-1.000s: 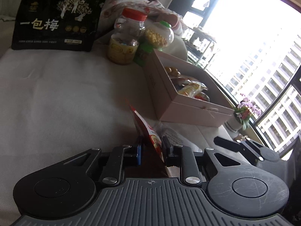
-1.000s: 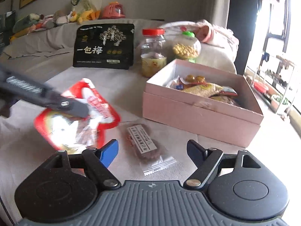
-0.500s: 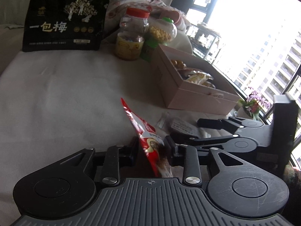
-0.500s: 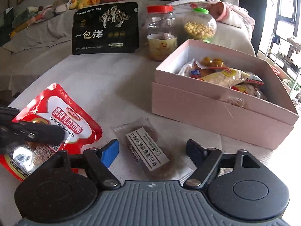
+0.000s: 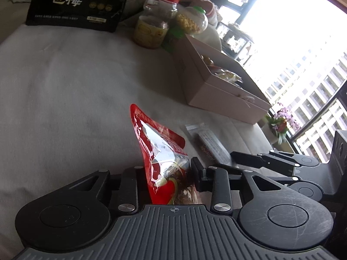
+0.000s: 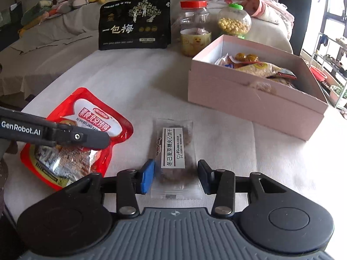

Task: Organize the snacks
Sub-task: 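Grasp the clear biscuit packet with the right tool while the left holds the red bag, then carry the red bag and biscuit packet over the pink box and open both tools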

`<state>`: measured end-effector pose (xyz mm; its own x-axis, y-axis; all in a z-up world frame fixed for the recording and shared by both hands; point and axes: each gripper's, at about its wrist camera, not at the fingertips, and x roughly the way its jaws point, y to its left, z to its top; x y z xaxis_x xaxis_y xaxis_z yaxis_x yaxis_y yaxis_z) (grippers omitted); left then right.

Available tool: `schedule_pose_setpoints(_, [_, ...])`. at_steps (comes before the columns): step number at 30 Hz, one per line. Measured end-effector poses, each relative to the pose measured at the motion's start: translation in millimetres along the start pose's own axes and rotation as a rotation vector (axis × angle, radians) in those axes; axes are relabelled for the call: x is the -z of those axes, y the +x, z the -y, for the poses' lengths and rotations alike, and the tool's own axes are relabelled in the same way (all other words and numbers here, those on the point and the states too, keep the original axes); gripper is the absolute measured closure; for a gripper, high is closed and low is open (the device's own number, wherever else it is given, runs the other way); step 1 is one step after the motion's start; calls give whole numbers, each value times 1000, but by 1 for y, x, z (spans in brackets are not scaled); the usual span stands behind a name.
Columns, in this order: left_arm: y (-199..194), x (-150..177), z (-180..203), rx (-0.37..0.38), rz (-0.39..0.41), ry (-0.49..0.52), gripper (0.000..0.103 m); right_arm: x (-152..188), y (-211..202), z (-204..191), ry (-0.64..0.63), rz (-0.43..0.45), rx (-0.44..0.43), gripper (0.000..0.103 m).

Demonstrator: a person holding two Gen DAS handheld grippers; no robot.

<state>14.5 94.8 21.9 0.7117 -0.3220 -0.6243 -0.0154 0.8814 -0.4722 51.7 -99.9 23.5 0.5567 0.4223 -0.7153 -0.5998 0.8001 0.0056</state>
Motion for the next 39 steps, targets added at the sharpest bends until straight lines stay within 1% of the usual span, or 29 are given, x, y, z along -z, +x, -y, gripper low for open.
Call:
schedule_pose_setpoints(4, [-7,7,4,-7,-2,1,68,7,-5,-3,-31,1,15,59])
schedule_pose_setpoints(6, [-10,7,3,-16,2,-4,68,6,-4,-5,-41,6,23,56])
schedule_pose_setpoints(8, [-11,6,1,-23,6,-14,68,3,1,-5,-41,14,38,44])
schedule_pose_setpoints(9, [-11,6,-1,-25,6,-20,68,1,4,-5,-39,18,46,40])
schedule_pose_setpoints(14, [-12,8,-6,-14,6,-44,68,-12,19,-1,-1,22,18,39])
schedule_pose_setpoints(15, [-12,8,-6,-13,6,-46,68,-13,20,-2,-3,19,12,41])
schedule_pose_setpoints(17, [-13,8,-7,-13,6,-47,68,-15,20,-6,-19,15,-8,57])
schedule_pose_setpoints(18, [-13,8,-7,-13,6,-46,68,-15,19,-9,-31,15,-12,60])
schedule_pose_setpoints(19, [-13,8,-7,-13,6,-47,68,-15,18,-11,-44,14,-13,61])
schedule_pose_setpoints(25, [-15,11,-2,-23,0,-41,68,-6,5,-13,-59,9,-38,63])
schedule_pose_setpoints(29, [-15,13,6,-12,-17,-33,69,1,-13,-6,-60,29,-35,64])
schedule_pose_setpoints(34, [-16,18,24,14,-38,2,70,7,-38,6,-50,78,-7,64])
schedule_pose_setpoints(39, [-25,17,39,33,-24,34,70,9,-61,17,-38,131,45,64])
